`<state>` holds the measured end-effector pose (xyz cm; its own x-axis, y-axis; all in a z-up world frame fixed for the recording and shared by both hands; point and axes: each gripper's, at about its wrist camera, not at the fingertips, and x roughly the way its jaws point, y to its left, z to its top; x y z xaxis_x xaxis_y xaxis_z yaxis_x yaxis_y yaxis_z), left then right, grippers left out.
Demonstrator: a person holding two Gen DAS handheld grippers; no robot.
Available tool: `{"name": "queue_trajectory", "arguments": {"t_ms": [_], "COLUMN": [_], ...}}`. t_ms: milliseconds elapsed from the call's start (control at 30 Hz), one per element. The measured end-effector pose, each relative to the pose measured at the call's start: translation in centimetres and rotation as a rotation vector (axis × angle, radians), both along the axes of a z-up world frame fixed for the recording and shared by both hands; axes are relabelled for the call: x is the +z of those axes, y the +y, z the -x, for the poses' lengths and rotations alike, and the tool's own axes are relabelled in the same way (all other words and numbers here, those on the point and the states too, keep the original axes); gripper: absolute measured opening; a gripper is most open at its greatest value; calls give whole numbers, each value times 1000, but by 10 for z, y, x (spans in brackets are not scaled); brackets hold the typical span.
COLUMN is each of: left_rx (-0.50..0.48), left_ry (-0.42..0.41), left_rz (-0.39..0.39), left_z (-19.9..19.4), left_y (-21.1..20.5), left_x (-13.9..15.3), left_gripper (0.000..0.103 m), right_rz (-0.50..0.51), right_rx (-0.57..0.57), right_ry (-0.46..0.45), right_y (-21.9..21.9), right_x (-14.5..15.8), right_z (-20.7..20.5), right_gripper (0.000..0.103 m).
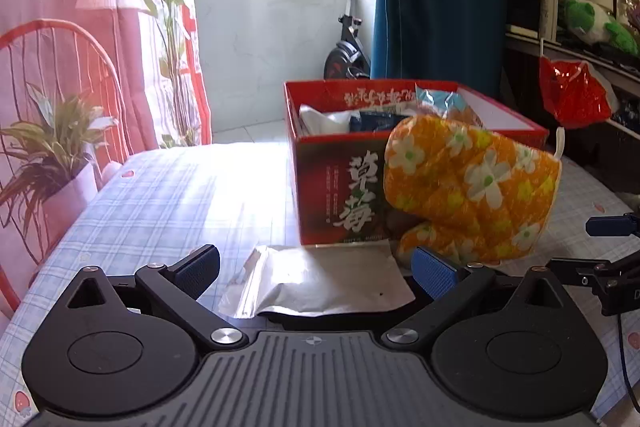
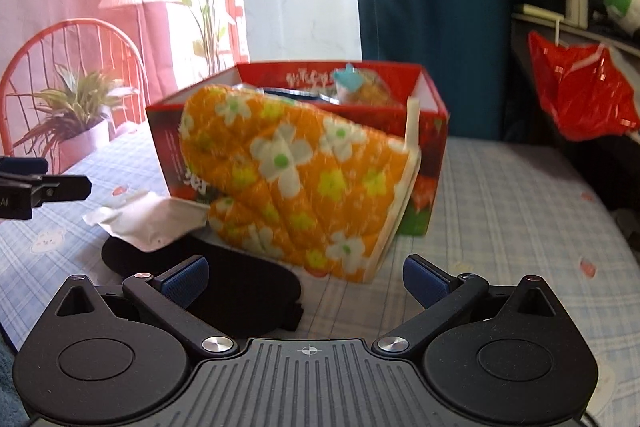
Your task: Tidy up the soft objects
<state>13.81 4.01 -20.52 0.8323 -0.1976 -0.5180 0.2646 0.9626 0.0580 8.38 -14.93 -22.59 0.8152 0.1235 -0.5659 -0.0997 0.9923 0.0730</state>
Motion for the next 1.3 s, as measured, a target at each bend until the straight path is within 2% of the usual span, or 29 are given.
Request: {"name": "queue_trajectory", "arguments": {"t_ms": [100, 200, 467, 500, 533, 567, 667, 933, 1300], "left_rx": [-2, 6, 10, 12, 14, 15, 18, 32, 70], "left_ry": [26, 88, 198, 200, 201, 202, 213, 242, 257], "left_rz": [-13, 4, 40, 37, 35, 35, 38, 51, 57], "left_z": [-7, -14, -17, -17, -16, -16, -16, -22, -45], "left_y": [2, 8, 15, 14, 14, 14, 14, 14, 19], "left_x": [-9, -20, -45, -47, -49, -50, -52, -58, -65], "left_gripper": [100, 92, 87, 87, 87, 87, 87, 87, 87], "right_rz": [-1, -2, 34, 55, 72, 85, 110, 92, 72], "right_rx": [-2, 16, 79, 84, 93, 106, 124, 112, 57], "right_ry": [38, 75, 172, 173, 162, 155, 149, 150, 160], "right_y": [2, 8, 31, 33, 35, 36, 37, 24, -2], "right_x": [-11, -21, -48, -49, -49, -48, -47, -45, -45], "right_z": [-8, -17, -40, -40, -38, -36, -34, -24, -17], "right_gripper": [102, 98, 59, 58, 53, 44, 35, 24, 21]}}
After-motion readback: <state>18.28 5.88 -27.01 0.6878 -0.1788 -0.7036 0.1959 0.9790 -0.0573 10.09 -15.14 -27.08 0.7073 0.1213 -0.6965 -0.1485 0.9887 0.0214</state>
